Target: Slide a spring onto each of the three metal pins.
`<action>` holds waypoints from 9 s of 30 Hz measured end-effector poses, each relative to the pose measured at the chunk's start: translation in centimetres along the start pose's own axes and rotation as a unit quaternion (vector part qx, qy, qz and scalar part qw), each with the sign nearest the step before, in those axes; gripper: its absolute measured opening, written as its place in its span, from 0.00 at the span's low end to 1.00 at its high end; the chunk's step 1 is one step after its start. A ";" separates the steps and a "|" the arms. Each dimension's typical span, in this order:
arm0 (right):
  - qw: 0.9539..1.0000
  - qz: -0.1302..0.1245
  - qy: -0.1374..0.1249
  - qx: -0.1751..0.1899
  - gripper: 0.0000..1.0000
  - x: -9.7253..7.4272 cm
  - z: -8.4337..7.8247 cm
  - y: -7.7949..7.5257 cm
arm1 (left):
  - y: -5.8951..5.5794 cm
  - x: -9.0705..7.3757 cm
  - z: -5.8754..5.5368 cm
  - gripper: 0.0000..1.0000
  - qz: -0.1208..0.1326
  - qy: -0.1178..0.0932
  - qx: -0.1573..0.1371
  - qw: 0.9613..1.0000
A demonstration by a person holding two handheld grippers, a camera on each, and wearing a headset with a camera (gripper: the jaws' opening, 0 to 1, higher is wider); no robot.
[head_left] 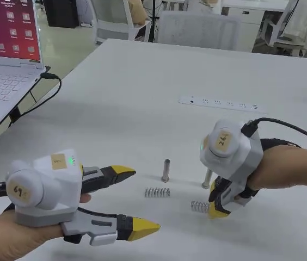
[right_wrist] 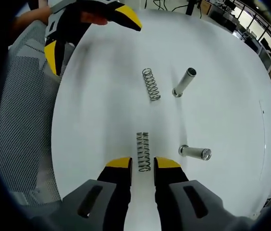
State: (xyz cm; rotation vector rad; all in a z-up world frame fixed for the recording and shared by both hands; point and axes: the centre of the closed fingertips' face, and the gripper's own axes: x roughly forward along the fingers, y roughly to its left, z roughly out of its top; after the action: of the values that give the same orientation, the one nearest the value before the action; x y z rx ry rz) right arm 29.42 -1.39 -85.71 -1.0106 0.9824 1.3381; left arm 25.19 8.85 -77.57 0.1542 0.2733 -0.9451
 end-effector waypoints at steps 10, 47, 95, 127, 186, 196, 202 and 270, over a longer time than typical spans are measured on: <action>1.000 0.001 0.005 -0.008 0.14 0.4 -0.2 0.0 | -0.1 -0.1 -0.1 0.60 -0.002 0.001 0.000 1.000; 0.999 -0.006 -0.010 -0.045 0.08 -2.8 2.8 1.0 | -0.7 0.4 0.6 0.52 -0.034 0.011 0.020 0.999; 0.991 0.002 -0.036 -0.128 0.08 -6.1 8.3 4.5 | -2.1 1.5 2.5 0.26 -0.067 -0.002 0.058 0.996; 0.989 0.009 -0.035 -0.143 0.08 -6.1 8.3 5.0 | -2.5 1.8 2.3 0.02 -0.083 -0.003 0.063 0.995; 0.991 0.010 -0.066 -0.113 0.09 -6.6 8.2 4.9 | -2.7 1.2 3.7 0.02 -0.081 -0.026 0.066 0.994; 0.990 0.013 -0.083 -0.114 0.09 -7.5 9.2 5.3 | -2.7 1.4 3.4 0.02 -0.083 -0.020 0.071 0.994; 0.989 0.016 -0.095 -0.117 0.09 -7.9 10.0 5.6 | -2.7 1.5 3.3 0.02 -0.084 -0.018 0.071 0.994; 0.994 -0.021 -0.059 -0.088 0.09 -10.2 7.1 2.0 | -1.4 1.0 1.3 0.44 -0.049 -0.011 0.022 0.998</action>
State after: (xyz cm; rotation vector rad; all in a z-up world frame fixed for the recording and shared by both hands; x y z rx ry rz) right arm 27.28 2.46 -73.91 -1.0641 0.7607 1.4519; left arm 24.78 6.91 -76.68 0.1710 0.2420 -1.0508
